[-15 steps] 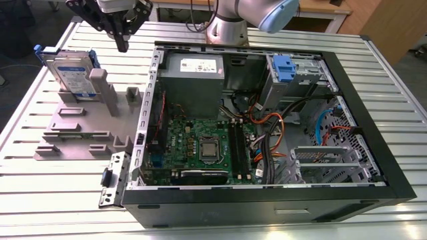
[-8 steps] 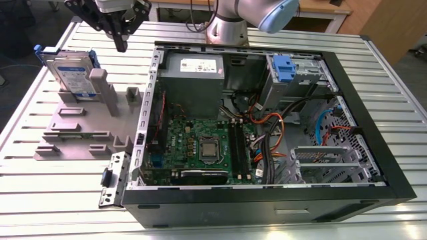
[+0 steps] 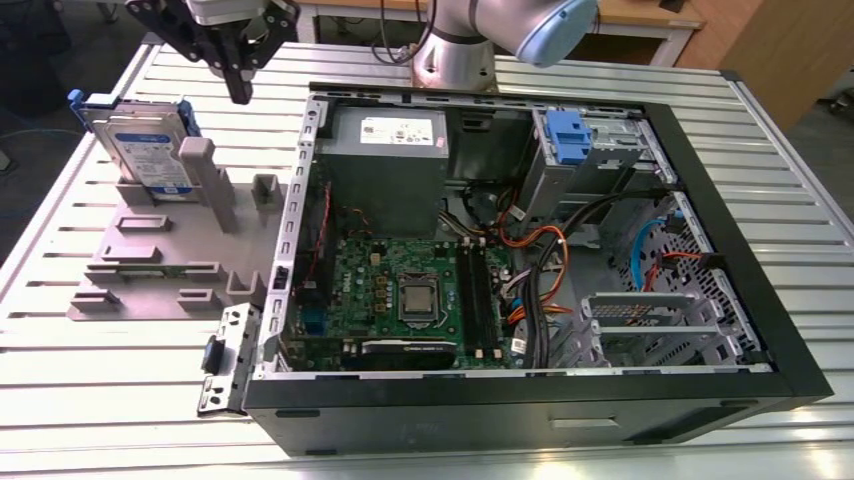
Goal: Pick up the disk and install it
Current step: 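Reach for the disk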
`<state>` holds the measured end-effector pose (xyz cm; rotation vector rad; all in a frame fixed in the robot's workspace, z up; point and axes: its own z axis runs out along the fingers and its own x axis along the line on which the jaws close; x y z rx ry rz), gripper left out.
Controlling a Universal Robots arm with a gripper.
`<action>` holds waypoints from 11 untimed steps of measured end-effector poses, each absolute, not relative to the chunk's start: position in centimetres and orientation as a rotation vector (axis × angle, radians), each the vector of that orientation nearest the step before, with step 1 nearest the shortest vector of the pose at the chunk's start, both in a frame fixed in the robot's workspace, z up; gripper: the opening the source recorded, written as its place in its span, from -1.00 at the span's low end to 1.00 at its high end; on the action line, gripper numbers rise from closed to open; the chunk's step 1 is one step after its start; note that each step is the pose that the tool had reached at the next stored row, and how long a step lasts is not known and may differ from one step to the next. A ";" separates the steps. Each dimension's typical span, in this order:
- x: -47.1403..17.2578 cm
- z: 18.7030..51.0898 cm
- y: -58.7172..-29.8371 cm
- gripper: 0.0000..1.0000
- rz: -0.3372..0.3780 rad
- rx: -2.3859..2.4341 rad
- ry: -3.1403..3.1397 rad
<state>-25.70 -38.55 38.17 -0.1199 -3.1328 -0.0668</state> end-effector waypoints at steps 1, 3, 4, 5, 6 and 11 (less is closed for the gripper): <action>-25.8 38.2 -38.5 -0.79 -0.067 -0.120 -3.133; -25.8 38.2 -38.5 -0.79 -0.067 -0.120 -3.133; -25.9 38.2 -38.5 -0.79 -0.067 -0.120 -3.133; -25.9 38.2 -38.5 -0.79 -0.067 -0.120 -3.133; -25.9 38.2 -38.5 -0.79 -0.067 -0.120 -3.133; -26.0 38.1 -38.5 -0.79 -0.067 -0.120 -3.132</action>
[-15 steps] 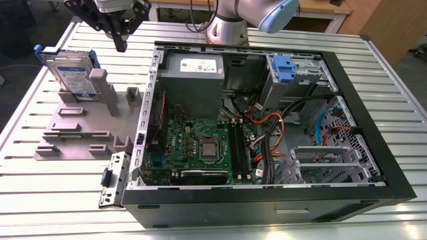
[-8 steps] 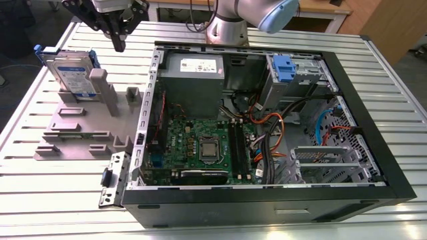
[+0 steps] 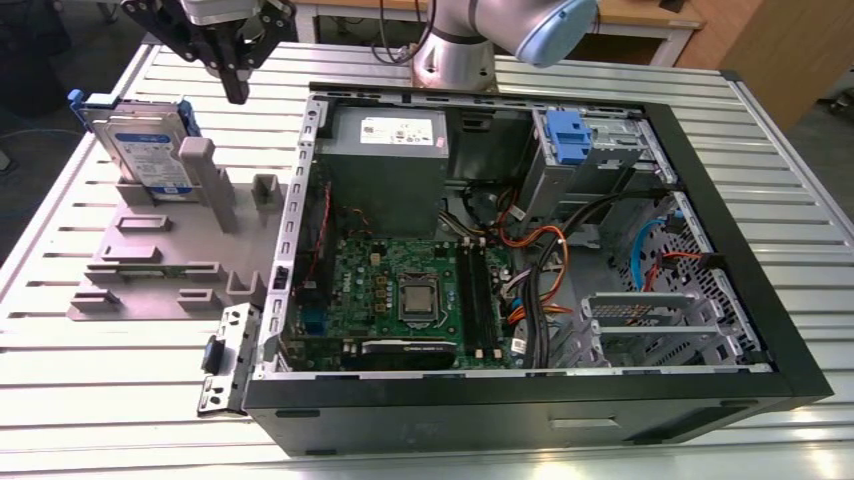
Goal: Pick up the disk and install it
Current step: 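Reach for the disk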
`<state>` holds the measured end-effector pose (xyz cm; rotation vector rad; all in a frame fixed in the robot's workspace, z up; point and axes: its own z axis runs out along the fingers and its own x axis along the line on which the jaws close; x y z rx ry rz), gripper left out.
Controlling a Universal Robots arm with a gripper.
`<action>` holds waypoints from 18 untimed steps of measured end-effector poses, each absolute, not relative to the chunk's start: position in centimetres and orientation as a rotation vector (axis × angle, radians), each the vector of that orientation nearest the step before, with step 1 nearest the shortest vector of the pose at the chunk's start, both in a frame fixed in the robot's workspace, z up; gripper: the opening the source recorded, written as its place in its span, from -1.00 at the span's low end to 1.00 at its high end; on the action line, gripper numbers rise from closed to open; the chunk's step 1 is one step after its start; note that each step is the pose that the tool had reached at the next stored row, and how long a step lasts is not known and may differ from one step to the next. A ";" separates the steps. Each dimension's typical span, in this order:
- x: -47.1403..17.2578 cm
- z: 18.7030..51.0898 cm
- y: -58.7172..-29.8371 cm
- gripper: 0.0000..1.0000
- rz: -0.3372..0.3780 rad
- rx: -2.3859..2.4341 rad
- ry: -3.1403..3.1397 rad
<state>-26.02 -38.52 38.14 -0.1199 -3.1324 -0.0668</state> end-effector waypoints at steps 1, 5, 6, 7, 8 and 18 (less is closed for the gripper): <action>-26.0 38.1 -38.5 -0.79 -0.067 -0.120 -3.132; -26.2 38.1 -38.5 -0.79 -0.067 -0.120 -3.132; -26.2 38.1 -38.5 -0.79 -0.067 -0.120 -3.132; -26.3 38.1 -38.5 -0.79 -0.067 -0.120 -3.132; -26.3 38.1 -38.5 -0.79 -0.067 -0.120 -3.132; -26.6 38.1 -38.5 -0.79 -0.067 -0.120 -3.132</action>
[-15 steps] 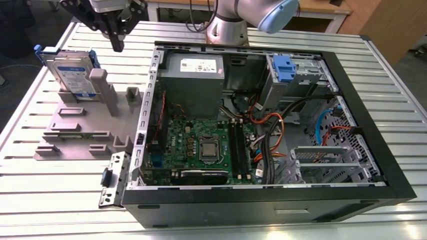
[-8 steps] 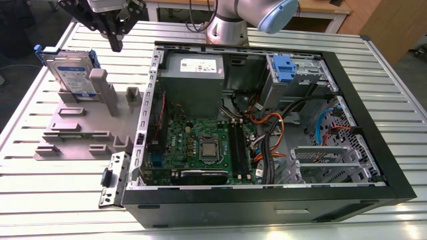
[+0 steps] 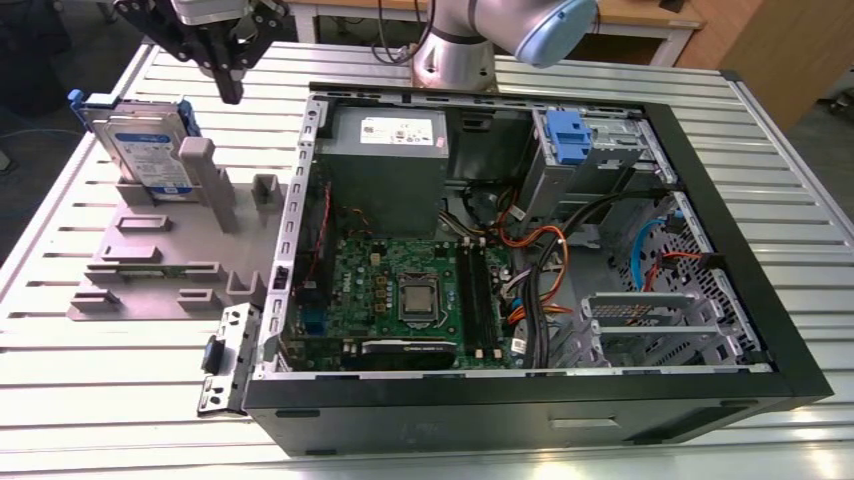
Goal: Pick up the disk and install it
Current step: 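Reach for the disk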
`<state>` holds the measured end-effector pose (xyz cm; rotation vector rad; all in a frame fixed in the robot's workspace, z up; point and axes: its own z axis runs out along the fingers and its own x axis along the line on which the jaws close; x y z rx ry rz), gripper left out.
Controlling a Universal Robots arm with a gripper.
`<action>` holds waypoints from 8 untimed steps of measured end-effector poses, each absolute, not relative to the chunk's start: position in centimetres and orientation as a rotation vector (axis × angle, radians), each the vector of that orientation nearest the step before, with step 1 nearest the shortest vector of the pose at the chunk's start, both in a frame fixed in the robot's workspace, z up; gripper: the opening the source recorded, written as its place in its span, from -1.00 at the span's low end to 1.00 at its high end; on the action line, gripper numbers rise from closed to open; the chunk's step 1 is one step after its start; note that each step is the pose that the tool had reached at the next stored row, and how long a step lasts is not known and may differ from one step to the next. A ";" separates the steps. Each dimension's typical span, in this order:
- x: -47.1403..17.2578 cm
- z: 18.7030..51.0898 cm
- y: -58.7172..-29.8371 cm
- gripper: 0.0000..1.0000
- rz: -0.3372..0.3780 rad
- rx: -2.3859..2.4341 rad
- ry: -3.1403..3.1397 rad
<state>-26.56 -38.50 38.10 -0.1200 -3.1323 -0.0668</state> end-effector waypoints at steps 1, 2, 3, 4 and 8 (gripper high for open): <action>-26.6 38.1 -38.5 -0.79 -0.067 -0.120 -3.132; -26.6 38.1 -38.5 -0.79 -0.067 -0.120 -3.132; -26.6 38.1 -38.5 -0.79 -0.067 -0.120 -3.132; -26.7 38.1 -38.5 -0.79 -0.067 -0.120 -3.132; -26.8 38.1 -38.5 -0.79 -0.067 -0.120 -3.132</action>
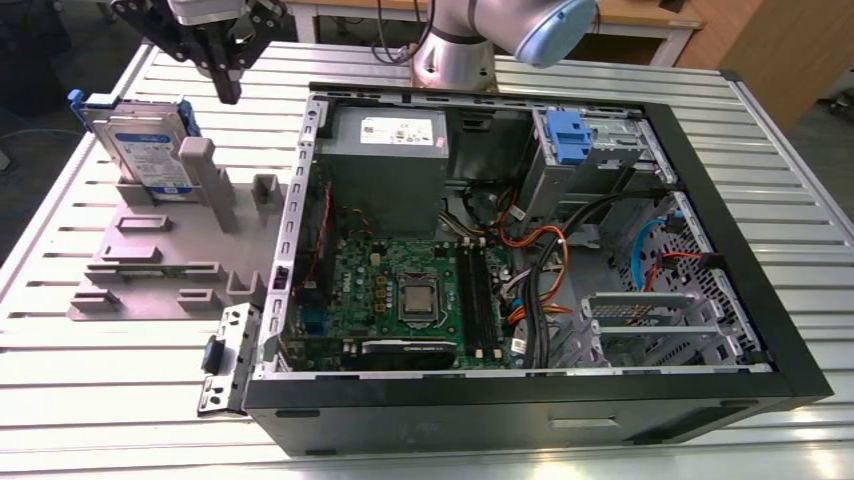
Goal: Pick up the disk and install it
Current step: 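Reach for the disk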
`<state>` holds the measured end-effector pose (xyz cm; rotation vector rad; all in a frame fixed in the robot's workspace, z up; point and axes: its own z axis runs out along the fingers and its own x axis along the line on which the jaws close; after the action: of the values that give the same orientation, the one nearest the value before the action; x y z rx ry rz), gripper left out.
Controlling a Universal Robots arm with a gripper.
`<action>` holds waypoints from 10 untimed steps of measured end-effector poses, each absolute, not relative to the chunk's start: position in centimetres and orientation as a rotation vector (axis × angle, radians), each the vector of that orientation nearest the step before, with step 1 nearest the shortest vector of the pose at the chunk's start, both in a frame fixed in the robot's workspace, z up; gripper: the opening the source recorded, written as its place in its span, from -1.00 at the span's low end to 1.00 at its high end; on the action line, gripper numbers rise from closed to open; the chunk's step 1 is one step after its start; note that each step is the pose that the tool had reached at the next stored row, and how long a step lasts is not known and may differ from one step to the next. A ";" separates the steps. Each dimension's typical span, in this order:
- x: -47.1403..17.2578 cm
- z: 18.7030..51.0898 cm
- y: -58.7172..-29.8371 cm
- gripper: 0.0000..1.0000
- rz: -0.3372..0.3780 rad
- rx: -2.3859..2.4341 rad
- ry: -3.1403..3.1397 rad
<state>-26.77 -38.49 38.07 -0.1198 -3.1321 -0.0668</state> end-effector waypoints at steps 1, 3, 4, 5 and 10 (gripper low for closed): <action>-26.8 38.1 -38.5 -0.79 -0.067 -0.120 -3.132; -26.8 38.1 -38.5 -0.79 -0.067 -0.120 -3.132; -26.8 38.1 -38.5 -0.79 -0.067 -0.120 -3.132; -26.9 38.1 -38.5 -0.79 -0.067 -0.120 -3.132; -27.1 38.0 -38.5 -0.79 -0.067 -0.120 -3.132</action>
<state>-27.05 -38.49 38.05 -0.1199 -3.1319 -0.0669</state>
